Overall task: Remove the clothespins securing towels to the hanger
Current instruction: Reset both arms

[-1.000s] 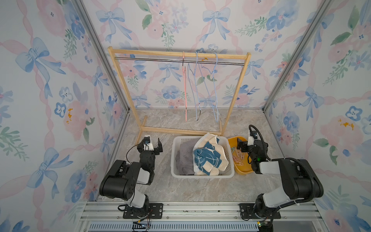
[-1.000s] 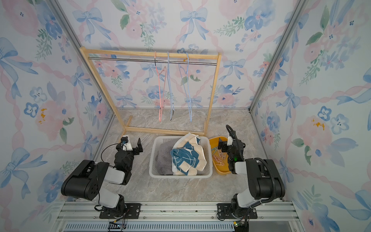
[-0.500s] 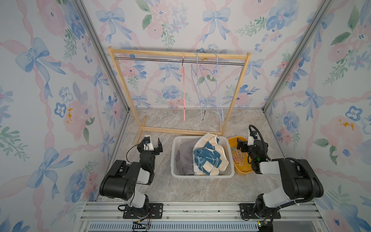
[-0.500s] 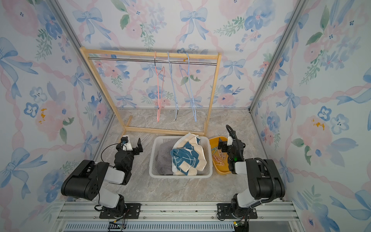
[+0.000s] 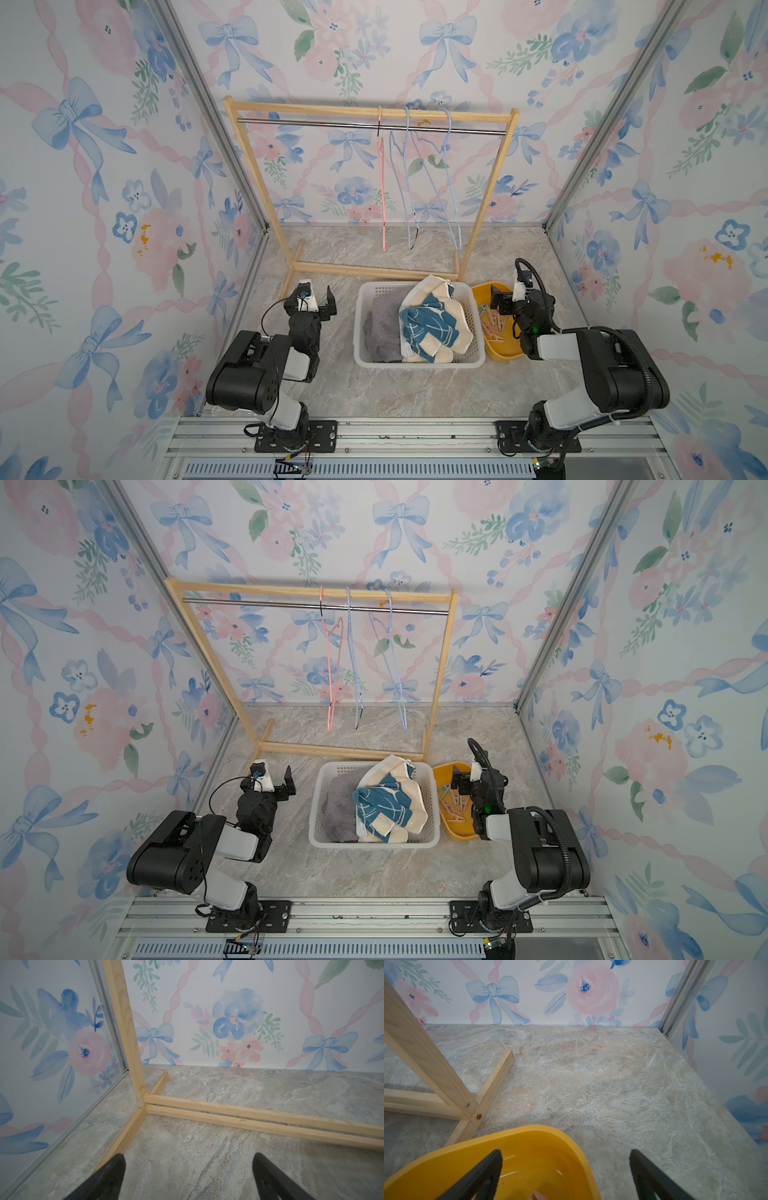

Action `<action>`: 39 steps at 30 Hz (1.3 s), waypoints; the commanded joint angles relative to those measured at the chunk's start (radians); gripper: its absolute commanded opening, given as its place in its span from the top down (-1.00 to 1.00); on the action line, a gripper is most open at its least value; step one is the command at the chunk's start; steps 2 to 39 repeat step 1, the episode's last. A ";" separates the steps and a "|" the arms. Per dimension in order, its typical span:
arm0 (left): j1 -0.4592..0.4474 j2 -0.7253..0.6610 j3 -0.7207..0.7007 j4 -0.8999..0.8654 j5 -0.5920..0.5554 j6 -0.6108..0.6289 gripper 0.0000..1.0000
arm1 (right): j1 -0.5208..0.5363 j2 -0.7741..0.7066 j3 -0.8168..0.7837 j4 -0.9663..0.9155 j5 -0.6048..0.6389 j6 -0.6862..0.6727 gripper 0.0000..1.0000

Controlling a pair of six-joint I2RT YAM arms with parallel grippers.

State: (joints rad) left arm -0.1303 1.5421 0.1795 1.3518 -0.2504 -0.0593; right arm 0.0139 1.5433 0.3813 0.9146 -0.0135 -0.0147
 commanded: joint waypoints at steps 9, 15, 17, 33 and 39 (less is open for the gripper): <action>0.011 0.008 0.012 -0.008 0.016 0.007 -0.96 | 0.004 0.004 0.013 -0.013 0.010 0.015 -0.95; 0.011 0.008 0.012 -0.008 0.016 0.007 -0.96 | 0.004 0.004 0.013 -0.013 0.010 0.015 -0.95; 0.011 0.008 0.012 -0.008 0.016 0.007 -0.96 | 0.004 0.004 0.013 -0.013 0.010 0.015 -0.95; 0.011 0.008 0.012 -0.008 0.016 0.007 -0.96 | 0.004 0.004 0.013 -0.013 0.010 0.015 -0.95; 0.011 0.008 0.012 -0.008 0.016 0.007 -0.96 | 0.004 0.004 0.013 -0.013 0.010 0.015 -0.95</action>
